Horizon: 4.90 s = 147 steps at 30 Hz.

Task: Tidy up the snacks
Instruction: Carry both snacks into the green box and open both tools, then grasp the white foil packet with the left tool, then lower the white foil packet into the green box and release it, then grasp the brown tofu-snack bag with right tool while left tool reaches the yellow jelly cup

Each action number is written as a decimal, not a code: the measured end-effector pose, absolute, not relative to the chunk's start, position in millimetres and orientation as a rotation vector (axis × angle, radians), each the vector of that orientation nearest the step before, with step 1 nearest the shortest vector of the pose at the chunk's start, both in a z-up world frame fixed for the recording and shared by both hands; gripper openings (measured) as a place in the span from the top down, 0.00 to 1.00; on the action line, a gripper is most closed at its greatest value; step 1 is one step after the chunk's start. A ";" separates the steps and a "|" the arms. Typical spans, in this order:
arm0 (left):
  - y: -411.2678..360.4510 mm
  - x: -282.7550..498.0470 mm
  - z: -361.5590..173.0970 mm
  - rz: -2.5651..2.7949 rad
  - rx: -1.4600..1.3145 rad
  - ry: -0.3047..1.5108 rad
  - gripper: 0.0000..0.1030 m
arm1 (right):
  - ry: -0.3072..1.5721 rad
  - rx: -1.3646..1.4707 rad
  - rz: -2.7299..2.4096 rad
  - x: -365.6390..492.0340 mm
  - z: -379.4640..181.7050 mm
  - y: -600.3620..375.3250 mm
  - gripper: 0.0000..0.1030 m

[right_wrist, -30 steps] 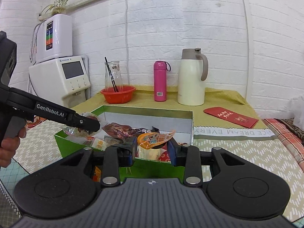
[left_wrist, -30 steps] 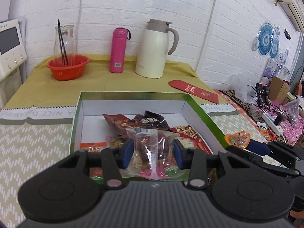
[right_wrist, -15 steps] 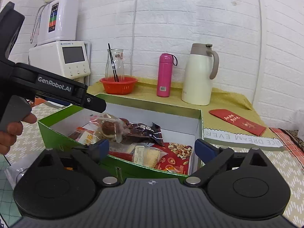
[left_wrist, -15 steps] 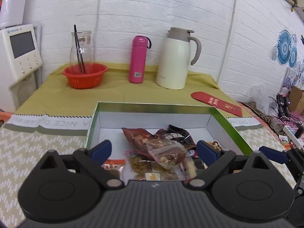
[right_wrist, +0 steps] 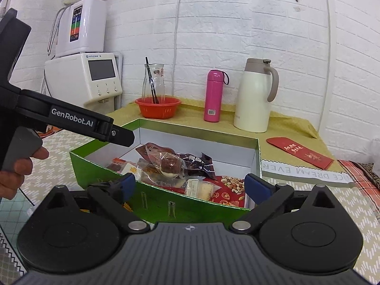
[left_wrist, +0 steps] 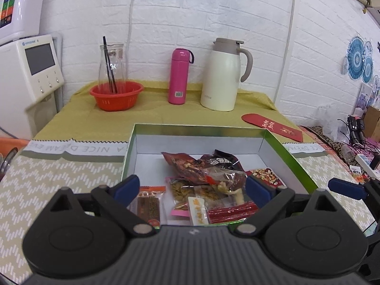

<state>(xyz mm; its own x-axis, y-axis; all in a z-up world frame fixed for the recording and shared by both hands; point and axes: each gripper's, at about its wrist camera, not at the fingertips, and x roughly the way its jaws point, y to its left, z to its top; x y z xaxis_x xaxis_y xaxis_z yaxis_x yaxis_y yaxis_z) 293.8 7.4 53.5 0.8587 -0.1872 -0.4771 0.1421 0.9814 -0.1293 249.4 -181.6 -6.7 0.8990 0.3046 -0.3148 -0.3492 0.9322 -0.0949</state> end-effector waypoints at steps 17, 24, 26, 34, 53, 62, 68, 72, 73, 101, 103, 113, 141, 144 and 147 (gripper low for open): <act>44.2 189.6 40.7 -0.224 -0.108 0.527 0.08 | 0.389 -0.166 0.454 158.5 -29.0 -164.9 0.00; 67.1 165.6 1.4 -0.228 -0.154 0.621 0.08 | 0.501 -0.105 0.520 143.3 -61.9 -148.1 0.00; 72.9 160.9 -7.2 -0.215 -0.153 0.642 0.08 | 0.522 -0.095 0.545 145.0 -66.4 -141.3 0.00; 103.0 161.4 -11.8 -0.198 -0.187 0.642 0.08 | 0.514 -0.116 0.600 159.4 -60.2 -100.7 0.00; 107.3 229.1 -14.6 -0.424 -0.275 0.765 0.38 | 0.530 -0.206 0.609 211.0 -59.4 -48.6 0.00; 104.7 234.4 -21.6 -0.403 -0.262 0.754 0.58 | 0.521 -0.191 0.582 215.1 -61.8 -44.2 0.16; 102.7 216.6 -10.6 -0.359 -0.254 0.735 0.62 | 0.493 -0.216 0.588 199.5 -56.6 -43.0 0.34; 103.0 196.5 10.3 -0.344 -0.224 0.669 0.62 | 0.440 -0.205 0.610 185.9 -42.5 -44.9 0.35; 103.1 193.1 16.2 -0.343 -0.218 0.650 0.62 | 0.421 -0.203 0.610 183.5 -38.2 -45.5 0.36; 69.8 329.6 40.7 -0.324 -0.227 0.586 0.63 | 0.366 -0.120 0.536 301.5 -13.0 -76.5 0.50; 70.5 340.2 34.9 -0.328 -0.230 0.609 0.63 | 0.380 -0.125 0.534 309.5 -17.8 -76.8 0.50; 70.3 322.5 40.0 -0.210 -0.212 0.470 0.08 | 0.335 -0.179 0.511 308.5 -24.1 -81.6 0.00; 61.7 207.4 59.6 -0.225 -0.196 0.497 0.08 | 0.358 -0.179 0.438 193.6 5.3 -132.8 0.00; 61.7 188.1 53.3 -0.238 -0.205 0.496 0.08 | 0.356 -0.146 0.409 170.3 4.2 -154.9 0.00; 59.8 171.7 42.1 -0.271 -0.209 0.500 0.08 | 0.354 -0.120 0.370 149.8 -4.6 -172.4 0.00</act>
<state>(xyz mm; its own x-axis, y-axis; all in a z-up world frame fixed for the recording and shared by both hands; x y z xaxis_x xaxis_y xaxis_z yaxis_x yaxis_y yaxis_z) 171.7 59.8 42.1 0.8430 -0.3053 -0.4428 0.2039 0.9432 -0.2621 149.8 -172.4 -4.6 0.8719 0.3322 -0.3598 -0.3738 0.9262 -0.0505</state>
